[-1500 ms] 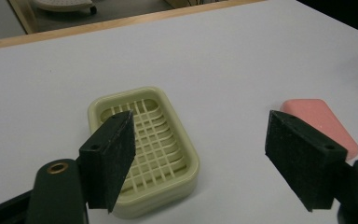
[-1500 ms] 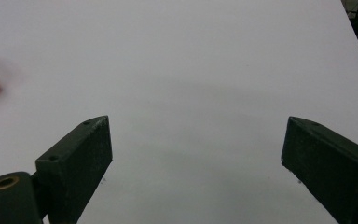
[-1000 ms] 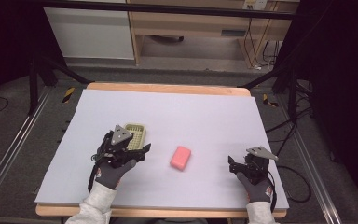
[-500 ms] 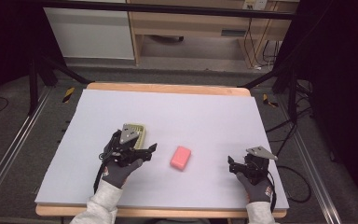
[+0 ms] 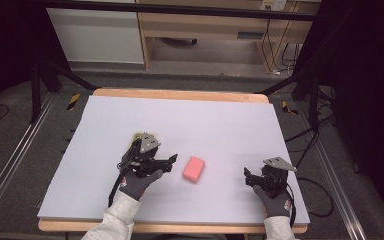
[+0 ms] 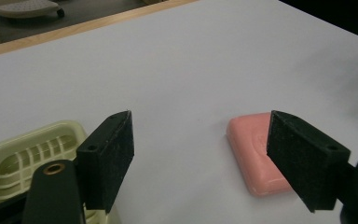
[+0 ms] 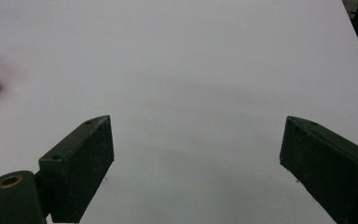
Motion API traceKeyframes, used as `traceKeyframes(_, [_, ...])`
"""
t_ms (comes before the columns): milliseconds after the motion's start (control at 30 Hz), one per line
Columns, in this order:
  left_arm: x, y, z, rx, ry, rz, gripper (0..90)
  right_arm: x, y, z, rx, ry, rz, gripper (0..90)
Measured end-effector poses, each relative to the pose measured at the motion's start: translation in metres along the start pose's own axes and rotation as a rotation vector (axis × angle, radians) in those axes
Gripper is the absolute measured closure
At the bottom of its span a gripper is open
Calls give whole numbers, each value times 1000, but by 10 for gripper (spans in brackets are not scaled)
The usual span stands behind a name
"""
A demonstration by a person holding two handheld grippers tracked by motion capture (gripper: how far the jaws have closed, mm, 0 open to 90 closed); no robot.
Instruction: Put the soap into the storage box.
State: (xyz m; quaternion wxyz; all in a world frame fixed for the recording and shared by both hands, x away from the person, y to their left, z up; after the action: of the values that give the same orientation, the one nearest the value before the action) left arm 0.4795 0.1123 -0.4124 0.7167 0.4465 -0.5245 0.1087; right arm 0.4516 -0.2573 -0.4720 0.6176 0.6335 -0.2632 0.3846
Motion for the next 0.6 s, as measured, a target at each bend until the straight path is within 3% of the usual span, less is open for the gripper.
traceKeyframes(600, [3,-24,19,-19,-31,-39,222,0,0,-1,3,-2,-2,99])
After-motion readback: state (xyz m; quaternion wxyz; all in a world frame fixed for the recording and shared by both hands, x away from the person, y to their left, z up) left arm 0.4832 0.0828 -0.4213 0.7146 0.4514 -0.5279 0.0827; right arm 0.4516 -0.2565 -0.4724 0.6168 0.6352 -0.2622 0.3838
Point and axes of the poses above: each handheld gripper's, and its own axes: y roughly backward along the jaws, x roughly out of its top, z roughly to its right, the point moved 1 cm from there along -y, roughly forward along the jaws, and after that the axes turned 4 degrees about -x, right-handed, at the moved point
